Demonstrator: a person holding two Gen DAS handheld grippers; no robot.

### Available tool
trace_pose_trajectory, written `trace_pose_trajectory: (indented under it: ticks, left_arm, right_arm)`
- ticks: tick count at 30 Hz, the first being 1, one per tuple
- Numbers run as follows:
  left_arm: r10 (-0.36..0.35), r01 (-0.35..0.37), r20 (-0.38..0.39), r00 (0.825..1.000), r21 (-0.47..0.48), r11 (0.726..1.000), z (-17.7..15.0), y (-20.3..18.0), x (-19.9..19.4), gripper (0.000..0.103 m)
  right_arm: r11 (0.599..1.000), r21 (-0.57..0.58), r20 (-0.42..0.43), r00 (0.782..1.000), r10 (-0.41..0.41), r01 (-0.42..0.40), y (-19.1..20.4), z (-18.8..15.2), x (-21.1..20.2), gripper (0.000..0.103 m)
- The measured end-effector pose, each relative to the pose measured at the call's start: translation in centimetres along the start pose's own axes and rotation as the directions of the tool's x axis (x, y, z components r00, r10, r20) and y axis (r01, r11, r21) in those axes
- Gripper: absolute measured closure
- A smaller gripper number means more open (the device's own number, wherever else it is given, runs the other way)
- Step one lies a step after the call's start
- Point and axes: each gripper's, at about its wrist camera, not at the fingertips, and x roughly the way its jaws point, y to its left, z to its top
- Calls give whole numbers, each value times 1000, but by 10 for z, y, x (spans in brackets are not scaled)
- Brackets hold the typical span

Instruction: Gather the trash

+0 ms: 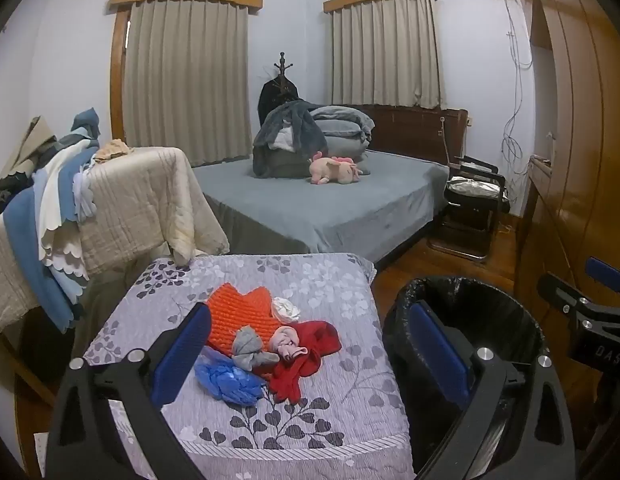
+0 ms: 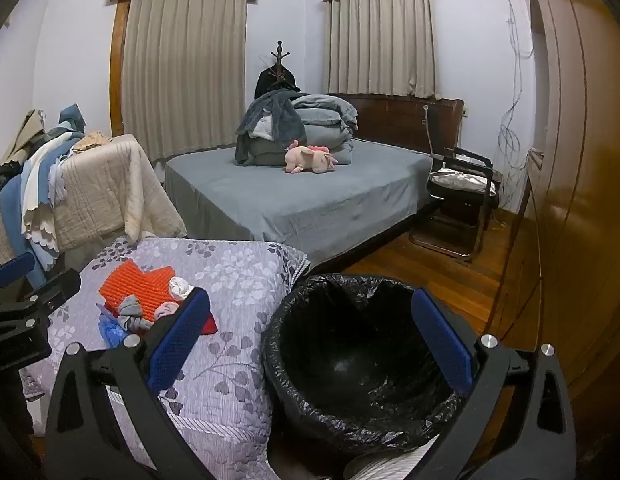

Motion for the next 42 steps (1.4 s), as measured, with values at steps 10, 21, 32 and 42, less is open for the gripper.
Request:
trace_pose_trajectory:
  ticks: [10,21,32,42]
  left_arm:
    - [2,-2,3,1000,3,1000,0,0,0,6]
    - [4,-4,1,1000,4,1000,0,0,0,6]
    - [3,-3,0,1000,4,1000,0,0,0,6]
    - [3,-3,-1,1000,3,1000,0,0,0,6]
  right_arm:
    - [1000,-3,2,1000,-1,1,1,0,1,5]
    - [1000,-3,3,1000,-1,1,1,1,1,5]
    - [1000,-3,0,1000,-1,1,1,0,2,5]
    - [1000,-3,-1,1000,-2,2,2,-2,3,5]
